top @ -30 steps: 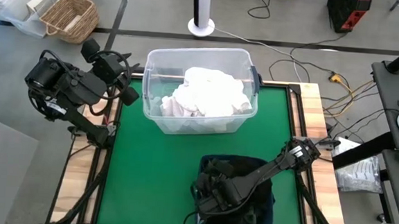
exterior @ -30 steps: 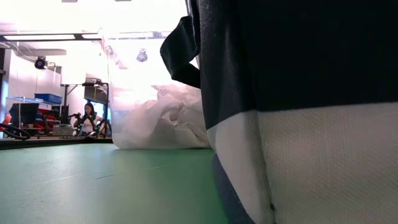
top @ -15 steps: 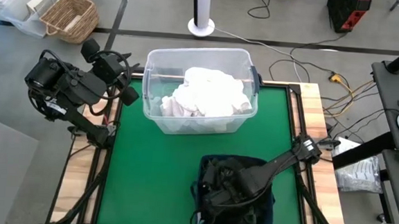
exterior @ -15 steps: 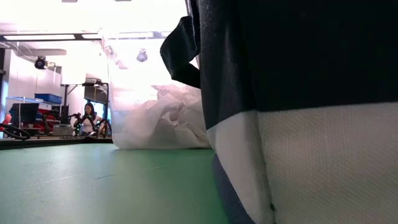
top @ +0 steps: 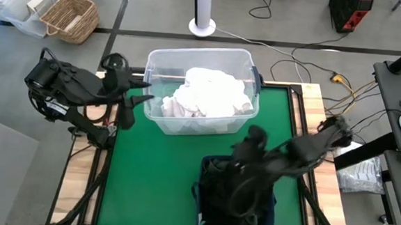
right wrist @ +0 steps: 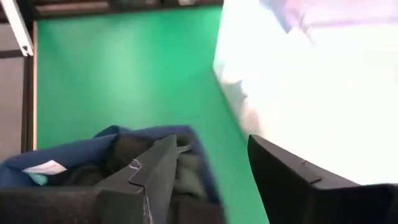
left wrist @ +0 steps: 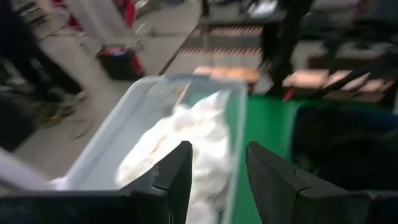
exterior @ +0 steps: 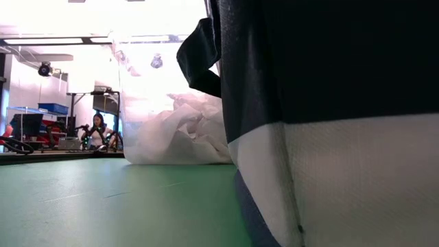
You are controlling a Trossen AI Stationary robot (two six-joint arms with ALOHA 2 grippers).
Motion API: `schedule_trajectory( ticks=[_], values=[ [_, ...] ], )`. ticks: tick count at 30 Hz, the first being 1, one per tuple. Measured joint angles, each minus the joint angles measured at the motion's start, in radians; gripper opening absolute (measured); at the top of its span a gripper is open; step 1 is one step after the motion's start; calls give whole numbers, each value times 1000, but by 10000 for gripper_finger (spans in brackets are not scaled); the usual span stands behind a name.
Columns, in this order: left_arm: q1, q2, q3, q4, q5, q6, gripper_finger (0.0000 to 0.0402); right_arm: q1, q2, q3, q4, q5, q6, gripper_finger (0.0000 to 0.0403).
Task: Sort clothes
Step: Return to Home Position
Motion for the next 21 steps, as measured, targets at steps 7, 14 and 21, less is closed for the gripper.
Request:
schedule_trajectory(
  ticks=[7, 14, 21],
  values=[
    [-81, 18, 0, 254, 34, -29, 130, 11, -235, -100, 79, 7, -234, 174],
    [-157, 134, 0, 462, -83, 108, 130, 18, -481, -366, 440, -65, -519, 158],
    [-96, 287, 0, 725, 31, 279, 130, -27, -632, -639, 849, -196, -745, 136]
  ],
)
